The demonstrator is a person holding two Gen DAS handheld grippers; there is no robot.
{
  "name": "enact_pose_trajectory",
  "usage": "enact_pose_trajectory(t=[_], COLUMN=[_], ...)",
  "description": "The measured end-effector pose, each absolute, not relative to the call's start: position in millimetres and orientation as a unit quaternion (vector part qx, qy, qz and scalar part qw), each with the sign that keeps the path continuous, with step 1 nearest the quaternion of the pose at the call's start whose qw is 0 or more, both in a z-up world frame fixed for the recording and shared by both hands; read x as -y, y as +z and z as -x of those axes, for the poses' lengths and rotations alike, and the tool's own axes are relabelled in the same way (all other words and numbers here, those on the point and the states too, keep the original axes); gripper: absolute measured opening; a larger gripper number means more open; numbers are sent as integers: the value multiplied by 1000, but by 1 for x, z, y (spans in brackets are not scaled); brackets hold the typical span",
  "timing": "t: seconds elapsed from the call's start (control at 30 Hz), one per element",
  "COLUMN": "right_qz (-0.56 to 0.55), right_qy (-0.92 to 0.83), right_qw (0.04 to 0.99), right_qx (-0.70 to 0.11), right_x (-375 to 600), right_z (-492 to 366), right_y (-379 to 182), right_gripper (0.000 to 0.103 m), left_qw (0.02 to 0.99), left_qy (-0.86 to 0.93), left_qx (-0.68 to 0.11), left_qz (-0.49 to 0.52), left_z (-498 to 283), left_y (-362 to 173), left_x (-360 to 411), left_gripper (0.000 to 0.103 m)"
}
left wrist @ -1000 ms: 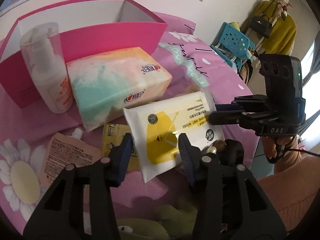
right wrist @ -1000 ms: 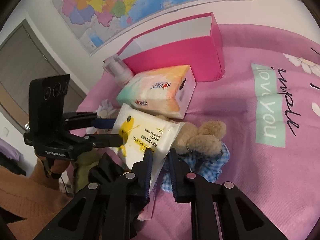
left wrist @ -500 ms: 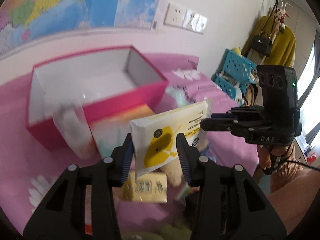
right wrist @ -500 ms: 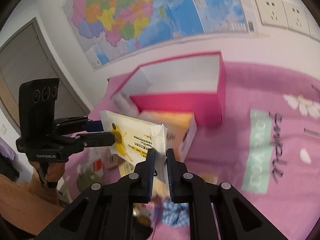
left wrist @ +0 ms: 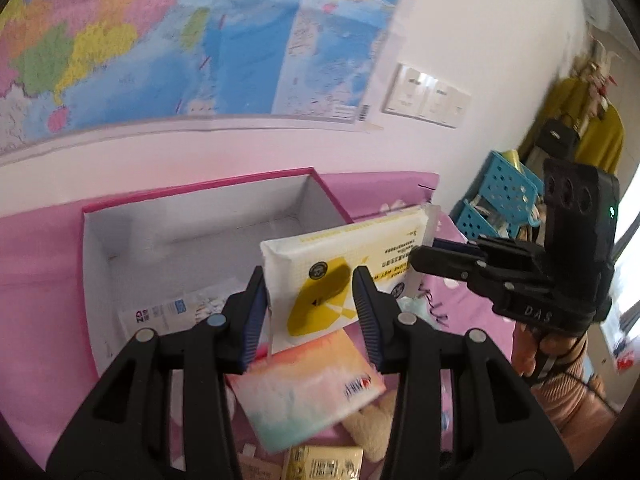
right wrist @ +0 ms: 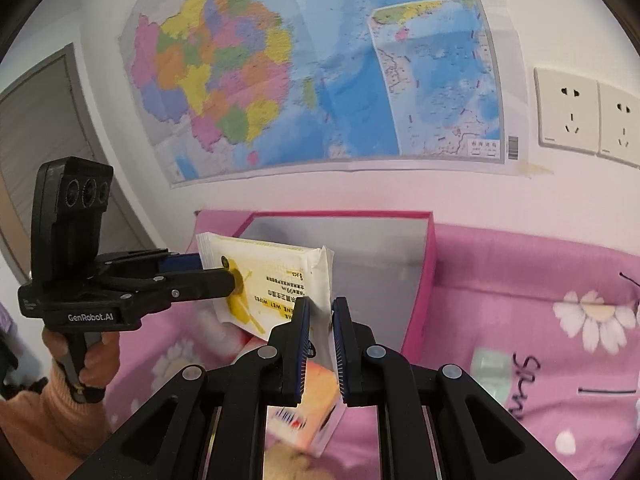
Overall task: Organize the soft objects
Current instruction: 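Lower the wipes pack into the pink box and release it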
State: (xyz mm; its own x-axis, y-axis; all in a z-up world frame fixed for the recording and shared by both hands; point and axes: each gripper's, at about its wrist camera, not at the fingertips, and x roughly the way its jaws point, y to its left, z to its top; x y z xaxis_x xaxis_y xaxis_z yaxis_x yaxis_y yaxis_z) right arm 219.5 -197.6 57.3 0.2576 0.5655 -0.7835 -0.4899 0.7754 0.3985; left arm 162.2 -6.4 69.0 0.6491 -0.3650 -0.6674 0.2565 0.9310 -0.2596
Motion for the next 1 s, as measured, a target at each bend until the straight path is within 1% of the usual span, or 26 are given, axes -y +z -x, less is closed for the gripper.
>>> enact_pose_trajectory(t=[0.2,0.43,0.47,0.53,0.67,0.77,1.0], right_qz=[-28,-19,-17,-14,3,31,60], right_qy=[312,278,272,258,259,258,287], right_qw=[788,771,771,775,784,786,759], right_qx=[-530,-573,-576,-576,-565,-561,-581], right_x=[191,190,191,191,189,188,176], right_z=[-242,-256,-257,-259,-253,-245,-229], right_y=[34,-2,-4,-5,1,2,-9], right_gripper=[11,11,13,13,19,19,19], left_qw=[893,876,874,874,880,880,871], left_qy=[-139,-107,-105,-98,-95,-96,-113], left_qx=[-421,-466,-471,-472,-464,-464,-478], left_qz=[77,57,54,51,33,18,0], left_z=[-194,-220,-222,-224,-219,-213,-205], left_y=[44,19,17,17,19,17,5], left_x=[12,25,27,28,31,34,39], left_gripper=[45,46,46,46,47,47,47])
